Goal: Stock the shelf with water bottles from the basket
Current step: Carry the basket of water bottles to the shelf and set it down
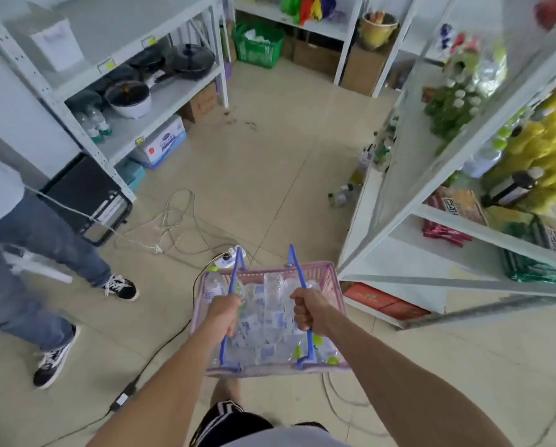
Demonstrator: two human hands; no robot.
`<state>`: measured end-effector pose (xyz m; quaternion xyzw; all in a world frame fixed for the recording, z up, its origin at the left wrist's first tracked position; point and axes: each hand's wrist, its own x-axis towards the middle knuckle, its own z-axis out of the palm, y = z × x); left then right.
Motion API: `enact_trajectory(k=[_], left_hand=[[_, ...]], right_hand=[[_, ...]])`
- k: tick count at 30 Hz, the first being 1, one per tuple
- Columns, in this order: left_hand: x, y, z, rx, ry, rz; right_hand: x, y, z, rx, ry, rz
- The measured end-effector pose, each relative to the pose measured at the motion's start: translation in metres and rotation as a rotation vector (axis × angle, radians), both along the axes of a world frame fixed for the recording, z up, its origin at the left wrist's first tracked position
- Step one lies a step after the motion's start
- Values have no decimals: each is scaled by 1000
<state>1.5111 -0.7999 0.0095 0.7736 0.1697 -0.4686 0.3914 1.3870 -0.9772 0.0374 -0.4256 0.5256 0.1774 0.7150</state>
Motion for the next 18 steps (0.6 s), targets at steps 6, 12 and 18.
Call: enact_trajectory(k=[6, 12, 18], left_hand=[[132, -88, 4, 3, -20, -91], [253, -198, 35, -4, -59, -170], [353, -311, 37, 24, -134, -197]], right_hand=[[121, -73, 1, -10, 47, -89], [225, -161, 23, 4, -15, -198], [319, -272, 18, 0, -58, -252]])
